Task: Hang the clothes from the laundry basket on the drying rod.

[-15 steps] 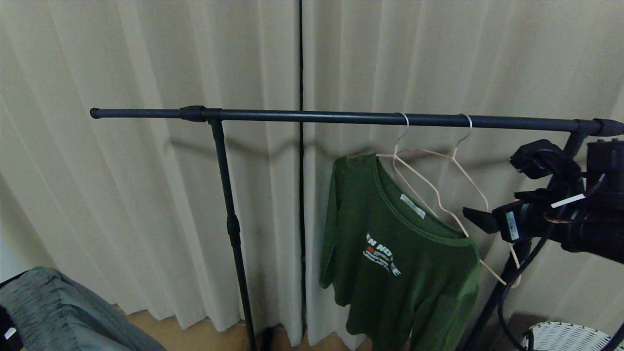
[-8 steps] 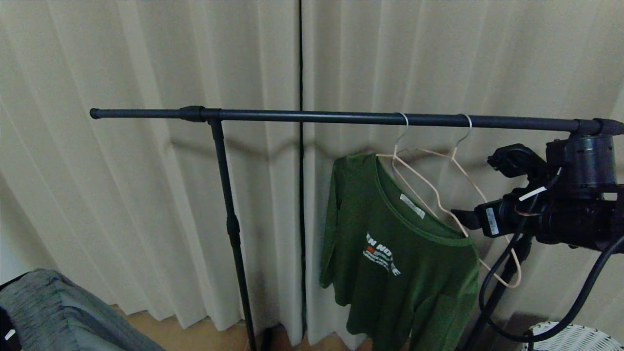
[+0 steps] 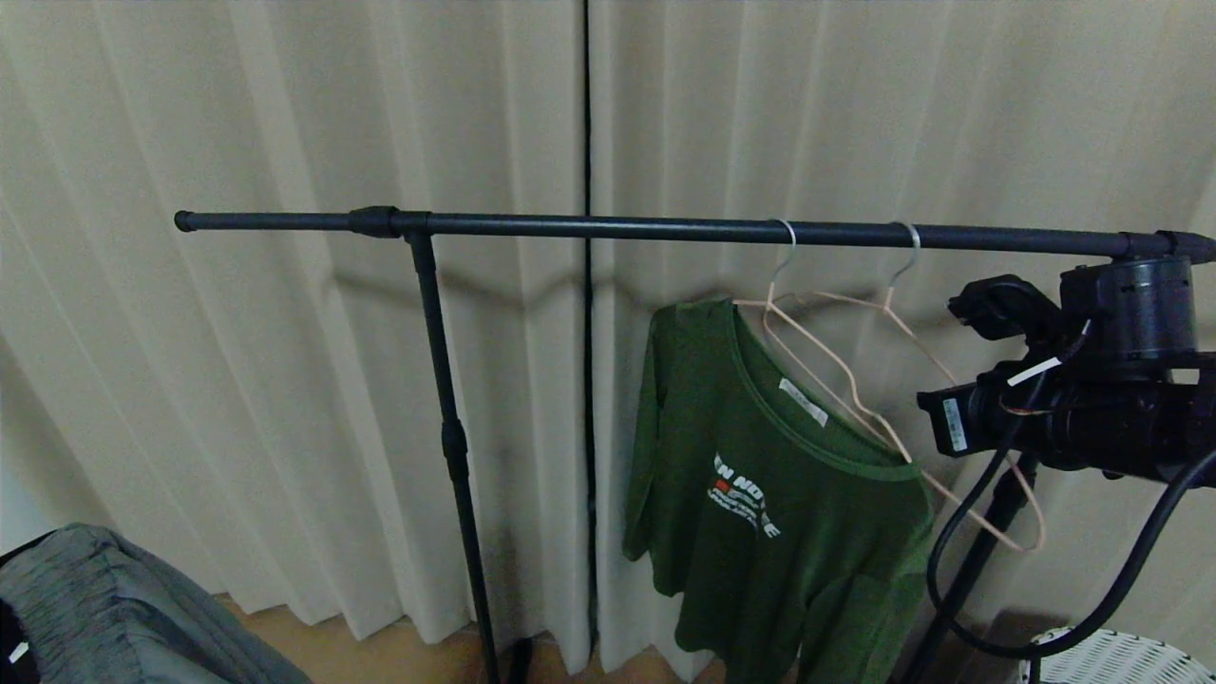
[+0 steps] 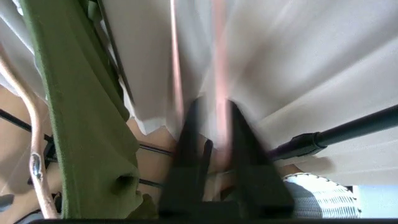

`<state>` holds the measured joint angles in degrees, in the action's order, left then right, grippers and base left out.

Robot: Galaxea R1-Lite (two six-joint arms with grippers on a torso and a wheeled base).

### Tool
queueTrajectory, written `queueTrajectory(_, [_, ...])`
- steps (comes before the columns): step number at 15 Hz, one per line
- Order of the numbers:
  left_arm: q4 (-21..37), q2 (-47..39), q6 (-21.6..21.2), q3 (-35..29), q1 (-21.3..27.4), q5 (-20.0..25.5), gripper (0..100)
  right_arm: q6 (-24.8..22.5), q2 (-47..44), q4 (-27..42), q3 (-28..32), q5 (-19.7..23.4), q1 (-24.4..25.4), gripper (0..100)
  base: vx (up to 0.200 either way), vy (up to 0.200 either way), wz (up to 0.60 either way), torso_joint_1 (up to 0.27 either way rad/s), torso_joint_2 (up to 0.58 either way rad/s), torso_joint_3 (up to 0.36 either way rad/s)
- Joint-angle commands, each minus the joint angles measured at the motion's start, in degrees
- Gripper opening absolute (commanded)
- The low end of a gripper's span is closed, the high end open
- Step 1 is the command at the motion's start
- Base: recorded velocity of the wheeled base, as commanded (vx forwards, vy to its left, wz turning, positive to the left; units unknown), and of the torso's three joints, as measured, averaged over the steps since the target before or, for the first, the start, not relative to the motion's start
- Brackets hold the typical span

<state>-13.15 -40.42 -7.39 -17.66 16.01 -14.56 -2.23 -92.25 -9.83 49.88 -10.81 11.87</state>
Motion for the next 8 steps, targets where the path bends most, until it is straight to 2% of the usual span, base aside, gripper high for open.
queueTrajectory(1, [-0.03, -0.09, 0.00, -0.09, -0.01, -0.03, 0, 0.56, 0.66, 0.07, -0.05, 0.00, -0.10, 0, 0.000, 0.000, 0.00, 0.000, 0.00, 0.000])
queueTrajectory(8, [-0.03, -0.09, -0.17, -0.09, -0.01, -0.03, 0, 4.78, 6.29, -0.37, -0.14, 0.27, -0.89, 0, 0.000, 0.000, 0.00, 0.000, 0.00, 0.000])
